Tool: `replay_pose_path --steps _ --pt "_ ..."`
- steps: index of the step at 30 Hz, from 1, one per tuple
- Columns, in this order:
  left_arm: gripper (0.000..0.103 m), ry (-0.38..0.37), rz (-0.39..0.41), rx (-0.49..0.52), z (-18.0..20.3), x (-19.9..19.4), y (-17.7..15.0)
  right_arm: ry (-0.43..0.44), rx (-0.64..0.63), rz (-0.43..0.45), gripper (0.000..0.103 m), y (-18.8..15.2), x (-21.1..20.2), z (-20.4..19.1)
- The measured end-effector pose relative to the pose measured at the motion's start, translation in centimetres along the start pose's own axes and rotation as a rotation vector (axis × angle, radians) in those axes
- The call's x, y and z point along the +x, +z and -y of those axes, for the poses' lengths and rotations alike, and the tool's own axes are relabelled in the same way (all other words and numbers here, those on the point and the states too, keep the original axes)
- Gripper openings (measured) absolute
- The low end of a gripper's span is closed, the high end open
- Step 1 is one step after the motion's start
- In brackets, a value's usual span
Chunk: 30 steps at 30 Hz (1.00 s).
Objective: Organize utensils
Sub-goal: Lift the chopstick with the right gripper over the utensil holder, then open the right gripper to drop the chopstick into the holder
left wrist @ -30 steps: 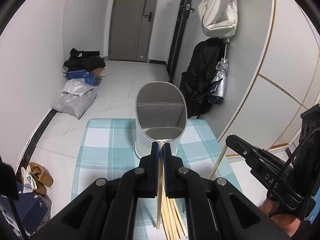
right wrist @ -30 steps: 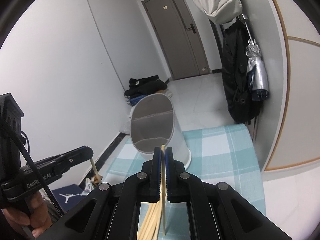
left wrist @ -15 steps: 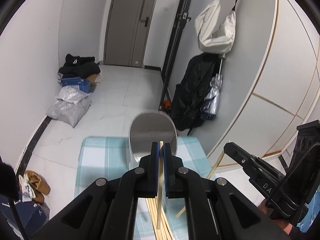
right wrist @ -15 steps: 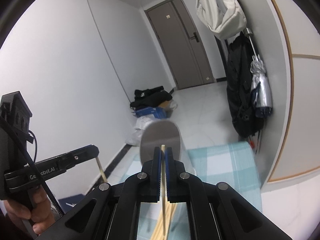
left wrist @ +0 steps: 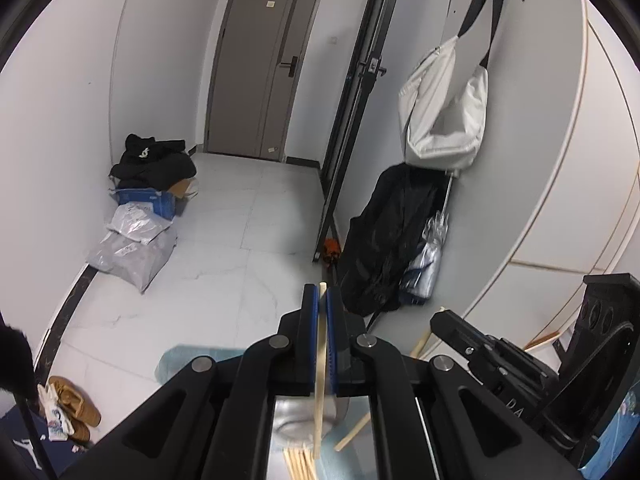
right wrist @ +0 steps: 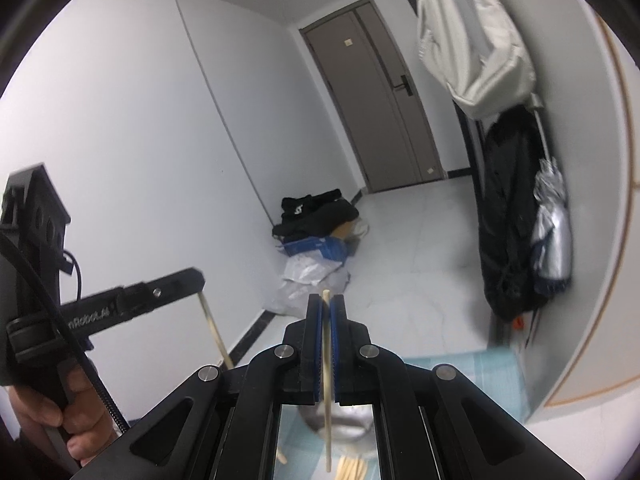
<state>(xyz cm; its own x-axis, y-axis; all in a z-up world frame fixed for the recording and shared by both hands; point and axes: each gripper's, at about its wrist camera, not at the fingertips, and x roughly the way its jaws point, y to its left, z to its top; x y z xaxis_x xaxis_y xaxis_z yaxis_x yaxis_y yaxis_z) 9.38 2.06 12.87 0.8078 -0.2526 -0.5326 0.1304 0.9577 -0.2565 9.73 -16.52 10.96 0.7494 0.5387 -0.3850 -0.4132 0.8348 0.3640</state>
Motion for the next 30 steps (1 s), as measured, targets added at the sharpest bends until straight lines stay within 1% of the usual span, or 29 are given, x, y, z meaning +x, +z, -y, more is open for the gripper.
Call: replay_pose_path --steps 5,8,11,13,14,15,19,21,24,25,30 --pt "0.001 -0.013 0.017 -0.017 -0.9 1.1 2.6 0.006 -0.009 0.034 0.003 3.5 2.0 0.3" --pt "0.001 -0.011 0.019 -0.016 -1.2 2.0 3.5 -0.003 -0.03 0.065 0.003 5.1 3.3 0.5" --pt "0.001 -0.005 0.029 -0.005 -1.2 3.2 3.7 -0.008 -0.054 0.086 0.003 5.8 4.5 0.6" --pt "0.001 -0.014 0.043 0.002 -1.5 3.9 3.8 -0.012 -0.068 0.093 0.003 5.7 5.3 0.8" --pt "0.001 -0.019 0.067 0.026 -1.5 4.3 3.4 -0.011 -0.074 0.091 0.003 5.5 5.9 1.0" --pt "0.001 -0.017 0.075 0.04 -1.4 4.5 3.1 -0.01 -0.075 0.09 0.003 5.3 6.2 1.2" --pt "0.001 0.008 0.056 0.097 -1.5 6.1 1.9 -0.02 -0.084 0.066 0.003 3.7 7.7 2.0" --pt "0.001 0.001 0.044 0.111 -1.8 6.6 1.3 -0.012 -0.084 0.053 0.003 3.1 8.0 2.4" --pt "0.001 -0.037 0.012 0.12 -2.3 7.2 0.5 0.01 -0.082 0.032 0.003 2.1 8.4 2.8" --pt "0.001 -0.039 0.006 0.129 -2.2 7.4 0.4 0.015 -0.086 0.022 0.003 1.7 8.6 2.8" --pt "0.001 -0.074 -0.073 0.166 -1.9 8.7 -0.2 0.032 -0.093 -0.03 0.004 0.2 9.4 2.9"
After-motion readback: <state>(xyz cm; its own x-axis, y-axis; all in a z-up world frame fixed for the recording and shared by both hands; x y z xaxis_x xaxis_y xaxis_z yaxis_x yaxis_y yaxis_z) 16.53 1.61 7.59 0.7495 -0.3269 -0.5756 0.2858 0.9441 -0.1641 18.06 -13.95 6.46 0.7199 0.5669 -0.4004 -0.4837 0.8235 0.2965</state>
